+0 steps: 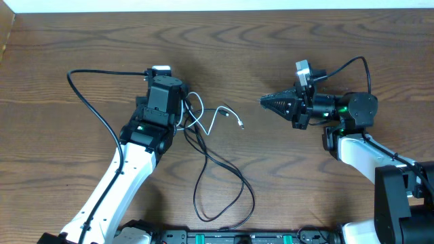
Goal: Untangle cables
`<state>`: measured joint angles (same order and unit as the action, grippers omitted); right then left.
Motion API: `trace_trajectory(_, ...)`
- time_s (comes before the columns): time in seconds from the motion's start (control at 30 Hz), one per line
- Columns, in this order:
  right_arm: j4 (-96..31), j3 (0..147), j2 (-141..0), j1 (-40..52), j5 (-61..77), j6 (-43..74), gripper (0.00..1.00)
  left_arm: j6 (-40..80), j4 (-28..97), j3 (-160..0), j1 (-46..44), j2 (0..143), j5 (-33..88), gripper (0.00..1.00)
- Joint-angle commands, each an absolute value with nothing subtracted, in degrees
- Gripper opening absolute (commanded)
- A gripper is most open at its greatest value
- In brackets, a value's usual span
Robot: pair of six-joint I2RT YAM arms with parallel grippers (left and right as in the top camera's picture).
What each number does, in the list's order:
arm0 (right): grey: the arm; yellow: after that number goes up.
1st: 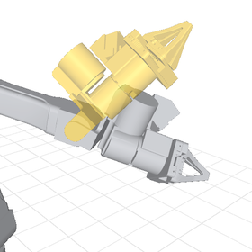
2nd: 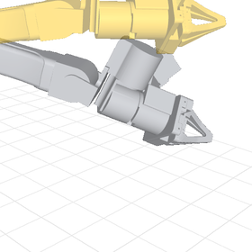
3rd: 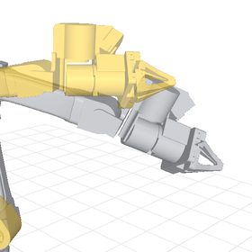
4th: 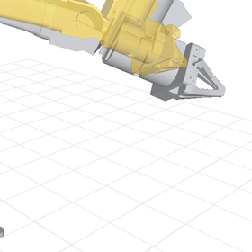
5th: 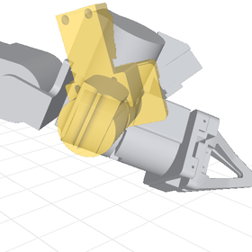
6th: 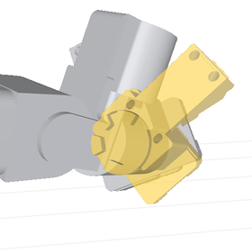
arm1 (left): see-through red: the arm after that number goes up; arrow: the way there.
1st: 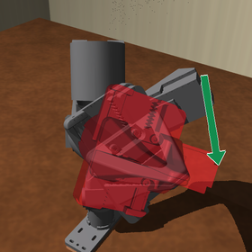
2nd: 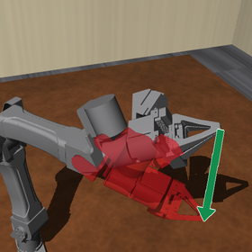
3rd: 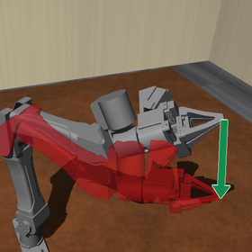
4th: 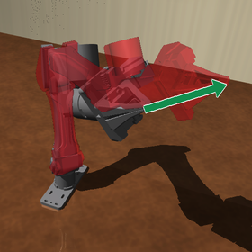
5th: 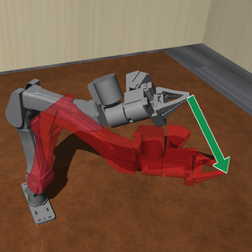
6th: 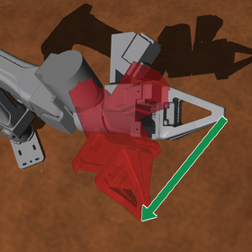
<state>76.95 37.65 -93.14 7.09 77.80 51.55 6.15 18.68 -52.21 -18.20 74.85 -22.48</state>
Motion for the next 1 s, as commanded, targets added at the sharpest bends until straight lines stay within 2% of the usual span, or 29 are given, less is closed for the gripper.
trace_trajectory(0.0,76.88,37.26,-92.9,6.96,77.17,52.21,0.01,6.9,16.32,-51.37,-18.13,75.07,-11.22,0.08)
trace_trajectory(0.13,74.52,37.26,-92.9,7.44,74.85,51.59,0.01,6.85,11.55,-51.37,-18.13,75.07,3.4,0.08)
trace_trajectory(0.17,72.53,37.26,-92.9,7.62,73.6,50.72,0.04,6.85,10.09,-51.37,-18.13,75.07,7.31,0.08)
trace_trajectory(0.2,69.91,37.26,-92.9,7.86,72.23,49.47,0.18,6.85,8.49,-51.37,-18.13,75.07,11.53,0.08)
trace_trajectory(0.23,67.55,37.26,-92.9,7.99,71.13,48.42,0.28,6.85,7.09,-51.37,-18.13,75.07,15.16,0.08)
trace_trajectory(0.27,64.51,37.26,-92.9,8.14,69.52,47.22,0.46,6.85,5.26,-51.37,-18.13,75.07,19.66,0.08)
trace_trajectory(0.37,57.23,37.26,-92.9,8.36,65.73,43.9,0.71,6.9,-0.01,-51.37,-18.13,75.07,30.39,0.08)
trace_trajectory(0.4,55.9,37.26,-92.9,8.47,64.95,43.09,0.75,6.87,-1.34,-51.37,-18.2,75.07,32.18,0.08)
trace_trajectory(0.53,54.65,37.26,-92.9,9.82,64.58,39.22,0.79,6.94,-5.3,-51.37,-18.5,75.07,34.13,0.08)
trace_trajectory(0.97,52.88,37.26,-92.9,13.93,58.54,33.56,0.79,6.87,-8.32,-51.37,-25.43,75.11,34.11,0.08)
